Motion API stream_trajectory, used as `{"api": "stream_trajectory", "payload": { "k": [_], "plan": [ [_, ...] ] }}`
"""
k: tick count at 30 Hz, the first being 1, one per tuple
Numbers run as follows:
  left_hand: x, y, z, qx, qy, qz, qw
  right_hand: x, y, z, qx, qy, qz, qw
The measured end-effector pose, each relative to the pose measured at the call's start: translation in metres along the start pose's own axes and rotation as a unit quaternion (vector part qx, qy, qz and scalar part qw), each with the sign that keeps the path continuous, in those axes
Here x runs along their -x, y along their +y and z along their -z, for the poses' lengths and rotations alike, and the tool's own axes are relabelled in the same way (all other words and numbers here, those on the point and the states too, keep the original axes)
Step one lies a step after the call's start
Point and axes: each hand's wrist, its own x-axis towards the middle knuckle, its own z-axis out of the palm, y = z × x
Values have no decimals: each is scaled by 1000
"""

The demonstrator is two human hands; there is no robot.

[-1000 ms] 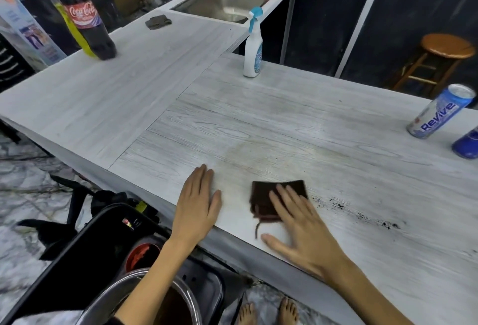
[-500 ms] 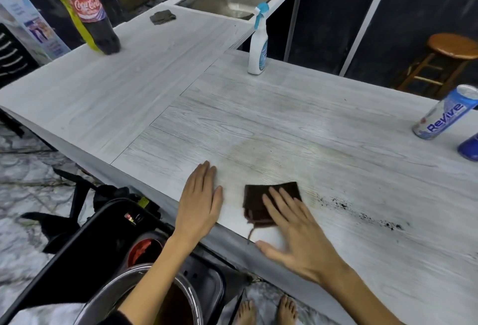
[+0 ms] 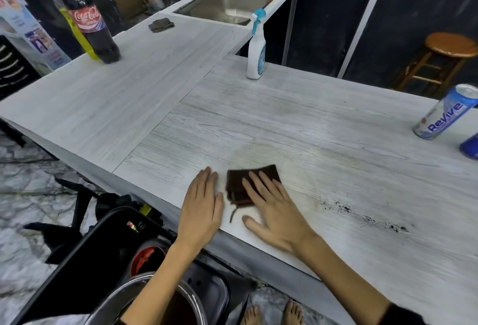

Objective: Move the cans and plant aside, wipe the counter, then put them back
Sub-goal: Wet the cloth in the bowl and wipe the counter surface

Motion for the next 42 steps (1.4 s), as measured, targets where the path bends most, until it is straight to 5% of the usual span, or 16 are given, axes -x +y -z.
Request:
{"api": "stream_trajectory", "payload": {
  "k": [5,13,22,26,32,38,42],
  "plan": [
    [1,0,0,1,4,4,1000,49,34,9,4,1,-10,1000],
    [-2,-1,15,57,-24,-5,998,-57,36,19,-12,3,-131,991],
    [-17,-43,23,-3,-39,25,999,12,-3,-6,-4,-11,33,999],
    [-17,-43,13,-15,-28,33,999,24,36,7,17,3,-24,1000],
    [-16,-42,12,-13,-31,37,999,-72,30,16,5,-4,-121,993],
    [-16,-45,11,-13,-26,38,999,-43,-11,1,9,-27,14,1000],
    [-17,-48,8,-2,-21,35,999,21,27,3,6,-31,43,999]
  ]
}}
